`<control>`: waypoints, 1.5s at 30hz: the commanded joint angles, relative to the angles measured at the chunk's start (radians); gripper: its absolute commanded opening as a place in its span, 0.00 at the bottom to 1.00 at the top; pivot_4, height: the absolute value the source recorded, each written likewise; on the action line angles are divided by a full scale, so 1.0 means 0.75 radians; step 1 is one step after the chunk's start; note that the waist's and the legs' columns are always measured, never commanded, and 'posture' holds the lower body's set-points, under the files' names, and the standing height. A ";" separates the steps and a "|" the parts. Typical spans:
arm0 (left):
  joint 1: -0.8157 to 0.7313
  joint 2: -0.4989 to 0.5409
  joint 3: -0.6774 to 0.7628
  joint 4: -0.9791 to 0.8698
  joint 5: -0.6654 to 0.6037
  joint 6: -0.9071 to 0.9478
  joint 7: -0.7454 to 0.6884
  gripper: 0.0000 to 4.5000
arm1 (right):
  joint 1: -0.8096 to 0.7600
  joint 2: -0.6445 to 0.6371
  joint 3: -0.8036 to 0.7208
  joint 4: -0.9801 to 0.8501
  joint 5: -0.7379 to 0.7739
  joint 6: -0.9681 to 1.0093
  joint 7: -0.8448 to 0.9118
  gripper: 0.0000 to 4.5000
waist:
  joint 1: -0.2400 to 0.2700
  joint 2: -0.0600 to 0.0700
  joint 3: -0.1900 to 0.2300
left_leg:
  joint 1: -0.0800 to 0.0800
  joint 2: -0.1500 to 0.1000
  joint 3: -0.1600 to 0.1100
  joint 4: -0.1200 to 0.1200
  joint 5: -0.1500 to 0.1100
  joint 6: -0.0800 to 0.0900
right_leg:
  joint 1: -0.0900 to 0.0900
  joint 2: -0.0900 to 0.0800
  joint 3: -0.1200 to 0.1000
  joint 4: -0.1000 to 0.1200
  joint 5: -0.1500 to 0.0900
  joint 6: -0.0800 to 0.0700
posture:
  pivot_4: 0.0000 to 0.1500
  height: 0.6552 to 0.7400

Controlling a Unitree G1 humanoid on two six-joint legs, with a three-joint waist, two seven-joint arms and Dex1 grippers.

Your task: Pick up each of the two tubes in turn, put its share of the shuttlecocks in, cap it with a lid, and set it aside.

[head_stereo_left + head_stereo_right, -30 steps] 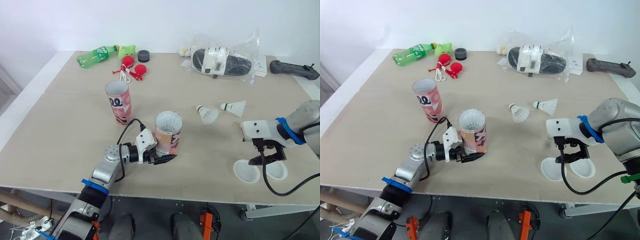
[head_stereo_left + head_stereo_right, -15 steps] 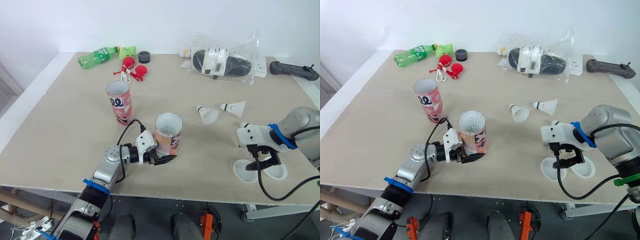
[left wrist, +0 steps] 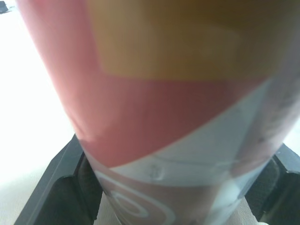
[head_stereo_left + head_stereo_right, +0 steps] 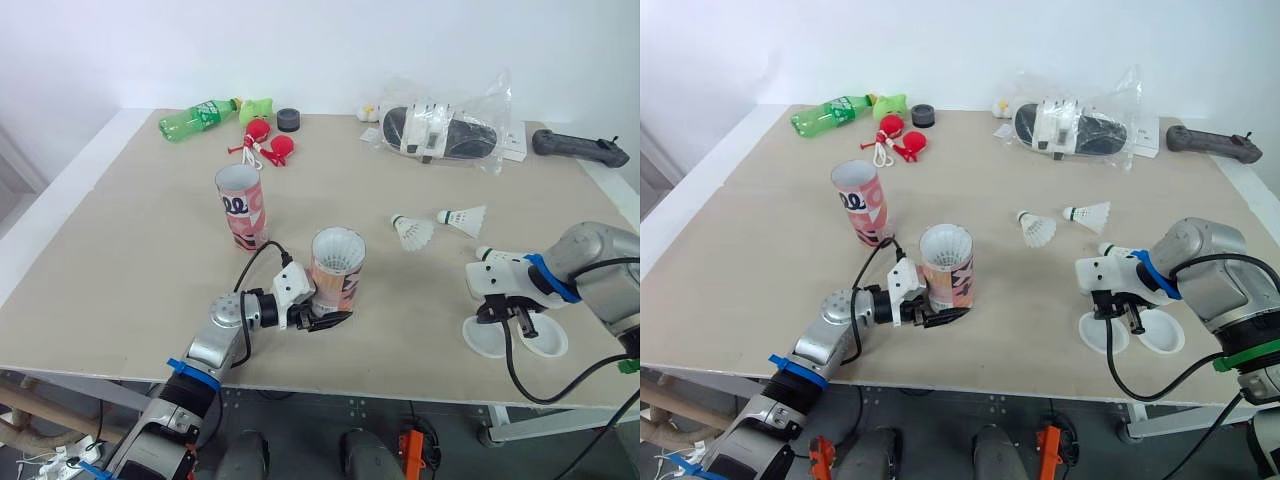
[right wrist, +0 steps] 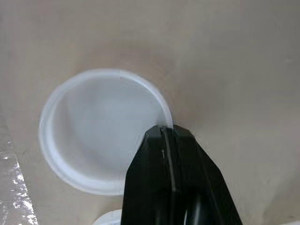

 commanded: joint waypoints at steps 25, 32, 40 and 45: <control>-0.008 -0.027 -0.009 0.039 0.003 -0.012 0.006 0.72 | -1.228 0.358 0.265 0.143 0.894 0.556 0.082 0.01 | -0.002 0.016 0.006 | -0.005 0.000 -0.001 -0.004 -0.001 0.001 | -0.009 0.001 0.001 0.001 0.003 -0.010 | 1.00 1.00; -0.008 -0.040 -0.014 0.052 0.009 -0.019 0.010 0.72 | -1.215 0.423 0.381 0.138 0.839 0.454 0.082 0.01 | -0.003 0.015 0.006 | -0.006 0.002 -0.002 -0.005 -0.001 0.001 | -0.010 0.003 0.000 0.001 0.001 -0.009 | 1.00 1.00; -0.013 -0.053 -0.016 0.059 0.012 -0.024 0.011 0.72 | -1.196 0.502 0.412 0.165 0.771 0.384 0.082 0.01 | -0.001 0.015 0.006 | -0.006 0.002 -0.002 -0.005 -0.001 0.001 | -0.010 0.003 0.000 0.002 0.001 -0.009 | 1.00 1.00; 0.000 -0.049 -0.016 0.047 0.011 -0.021 0.012 0.72 | -1.178 0.523 0.435 0.208 0.705 0.335 0.082 0.01 | -0.002 0.015 0.006 | -0.006 0.002 -0.002 -0.005 -0.001 0.001 | -0.010 0.003 0.000 0.002 0.003 -0.012 | 1.00 1.00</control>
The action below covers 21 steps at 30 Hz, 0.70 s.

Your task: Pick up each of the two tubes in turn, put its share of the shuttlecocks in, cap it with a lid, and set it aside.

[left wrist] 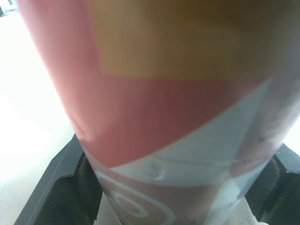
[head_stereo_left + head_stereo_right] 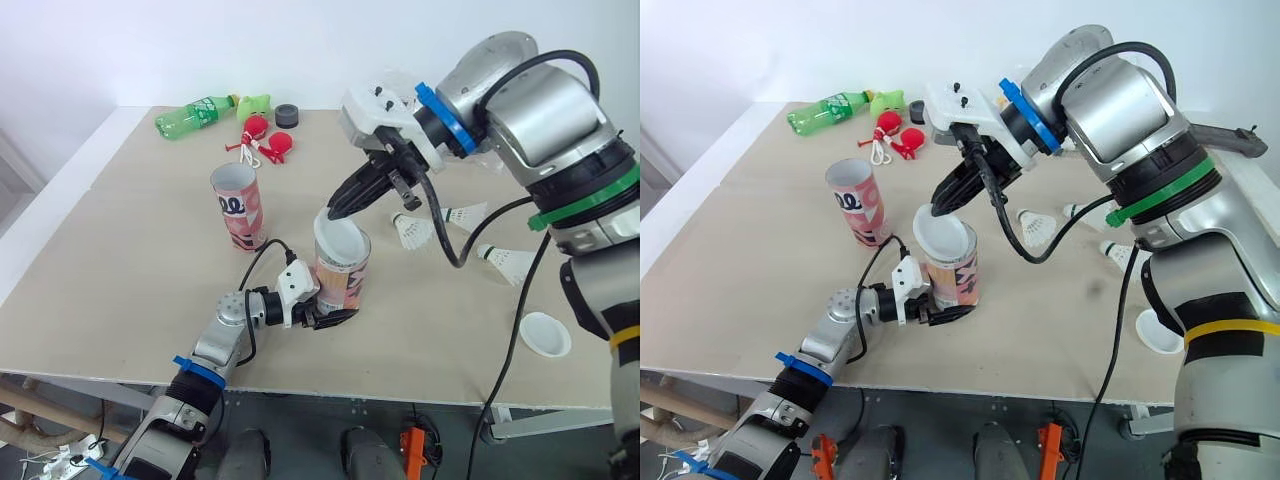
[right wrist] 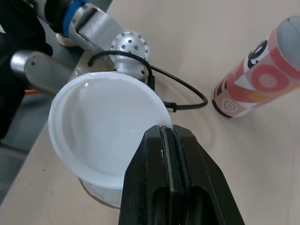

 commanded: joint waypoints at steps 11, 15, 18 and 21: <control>0.036 -0.006 -0.027 -0.010 0.013 0.018 0.007 0.72 | -0.028 0.029 0.021 0.107 -0.089 -0.106 0.057 0.01 | -0.001 0.000 0.000 | 0.000 0.000 0.000 0.000 0.000 0.000 | 0.000 0.000 0.000 0.000 0.000 0.000 | 1.00 1.00; 0.037 -0.007 -0.028 -0.011 0.013 0.018 0.006 0.72 | -0.067 0.034 -0.004 0.121 -0.033 -0.067 0.057 0.01 | -0.001 0.000 0.000 | 0.000 0.000 0.000 0.000 0.000 0.000 | 0.000 0.000 0.000 0.000 0.000 0.000 | 1.00 1.00; 0.037 -0.007 -0.029 -0.011 0.013 0.020 0.005 0.72 | -0.081 0.026 0.004 0.125 -0.015 -0.065 0.057 0.01 | -0.001 0.000 0.000 | 0.000 0.000 0.000 0.000 0.000 0.000 | 0.000 0.000 0.000 0.000 0.000 0.000 | 1.00 1.00; 0.037 -0.008 -0.030 -0.012 0.013 0.020 0.005 0.72 | -0.084 0.013 0.021 0.116 -0.009 -0.069 0.057 0.01 | -0.001 0.000 0.000 | 0.000 0.000 0.000 0.000 0.000 0.000 | 0.000 0.000 0.000 0.000 0.000 0.000 | 1.00 1.00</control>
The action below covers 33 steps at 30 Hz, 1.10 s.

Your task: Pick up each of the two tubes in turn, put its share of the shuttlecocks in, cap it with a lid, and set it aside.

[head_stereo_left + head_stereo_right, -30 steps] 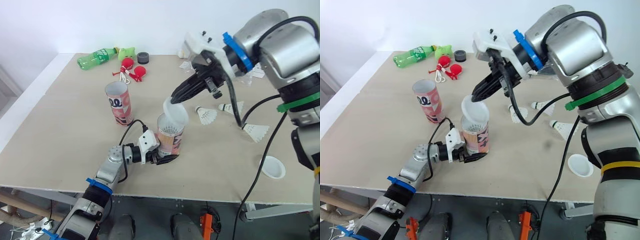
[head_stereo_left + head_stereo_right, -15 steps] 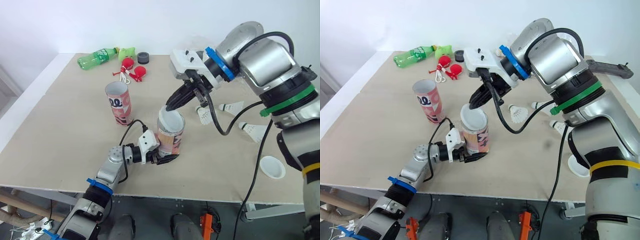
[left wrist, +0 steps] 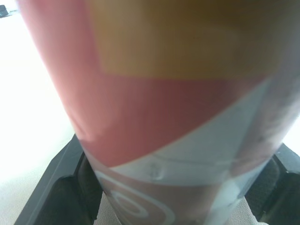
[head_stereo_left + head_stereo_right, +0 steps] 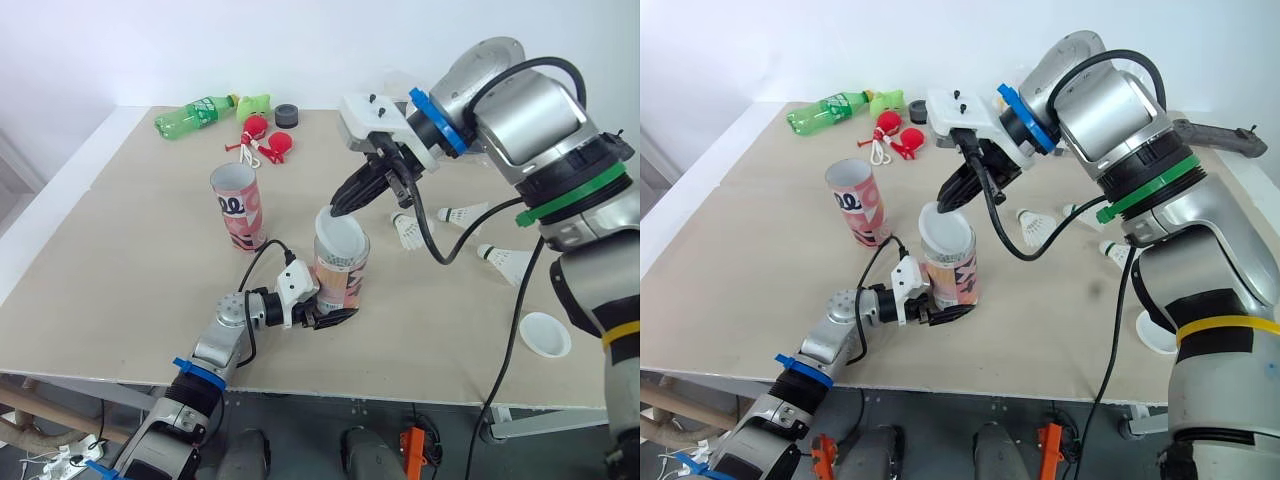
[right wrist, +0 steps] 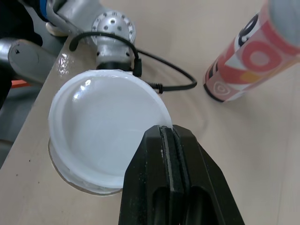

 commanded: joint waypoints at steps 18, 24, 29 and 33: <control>0.023 -0.009 -0.030 0.004 0.013 0.016 -0.004 0.72 | -0.011 -0.062 0.048 -0.039 0.000 -0.023 0.055 0.01 | 0.000 0.000 0.000 | 0.000 0.000 0.000 0.000 0.000 0.000 | 0.000 0.000 0.000 0.000 0.000 0.000 | 1.00 1.00; 0.030 -0.009 -0.032 -0.002 0.012 0.018 -0.003 0.72 | -0.017 -0.074 0.060 -0.055 0.013 -0.024 0.055 0.01 | 0.000 0.000 0.000 | 0.000 0.000 0.000 0.000 0.000 0.000 | 0.000 0.000 0.000 0.000 0.000 0.000 | 1.00 1.00; 0.021 -0.012 -0.030 0.003 0.012 0.019 -0.004 0.72 | 0.000 -0.086 0.078 -0.075 0.000 -0.040 0.055 0.01 | 0.000 0.000 0.000 | 0.000 0.000 0.000 0.000 0.000 0.000 | 0.000 0.000 0.000 0.000 0.000 0.001 | 1.00 1.00; 0.023 -0.011 -0.031 -0.002 0.012 0.023 -0.005 0.72 | 0.022 -0.074 0.080 -0.062 -0.060 -0.094 0.055 0.01 | 0.000 0.000 0.000 | 0.000 0.000 0.000 0.000 0.000 0.000 | 0.000 0.000 0.000 0.000 -0.002 0.003 | 1.00 1.00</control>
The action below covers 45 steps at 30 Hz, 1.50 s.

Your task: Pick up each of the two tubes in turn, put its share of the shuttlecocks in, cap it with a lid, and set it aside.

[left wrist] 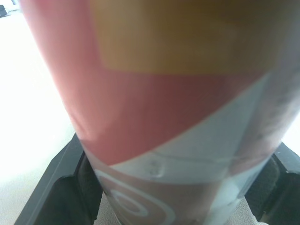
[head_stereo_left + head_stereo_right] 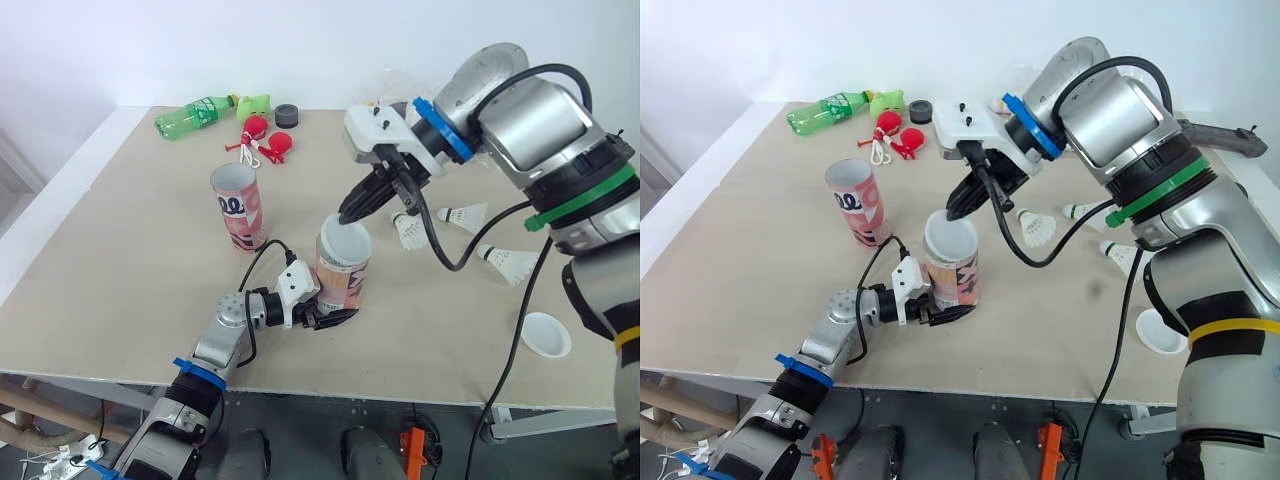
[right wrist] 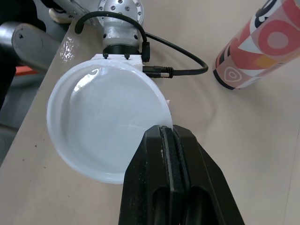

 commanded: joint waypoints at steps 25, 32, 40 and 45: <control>0.032 -0.010 -0.036 -0.013 0.010 0.034 0.002 0.72 | 0.013 0.041 -0.072 0.048 -0.096 -0.140 0.055 0.63 | 0.000 0.000 0.000 | 0.000 0.000 0.000 0.000 0.000 0.000 | 0.000 0.000 0.000 0.000 0.001 -0.002 | 1.00 1.00; 0.031 -0.008 -0.036 -0.012 0.009 0.033 0.001 0.72 | -0.045 0.094 -0.181 0.125 -0.120 -0.112 0.055 0.99 | 0.000 0.000 0.000 | 0.000 0.000 0.000 -0.001 0.000 0.000 | 0.000 0.000 0.000 0.000 0.001 -0.002 | 1.00 1.00; 0.031 -0.005 -0.034 -0.014 0.008 0.037 0.001 0.72 | -0.064 0.036 -0.216 -0.018 0.089 0.014 0.055 0.49 | 0.001 0.000 0.000 | 0.000 0.000 0.000 -0.001 0.000 0.000 | 0.000 0.000 0.000 0.000 0.001 -0.002 | 1.00 1.00; 0.026 -0.003 -0.031 -0.005 0.009 0.034 0.001 0.72 | -0.003 -0.040 -0.138 -0.152 0.166 0.056 0.055 0.05 | -0.001 0.000 0.000 | -0.001 0.000 0.000 -0.001 0.000 0.000 | -0.001 0.000 0.000 0.000 0.000 -0.002 | 1.00 1.00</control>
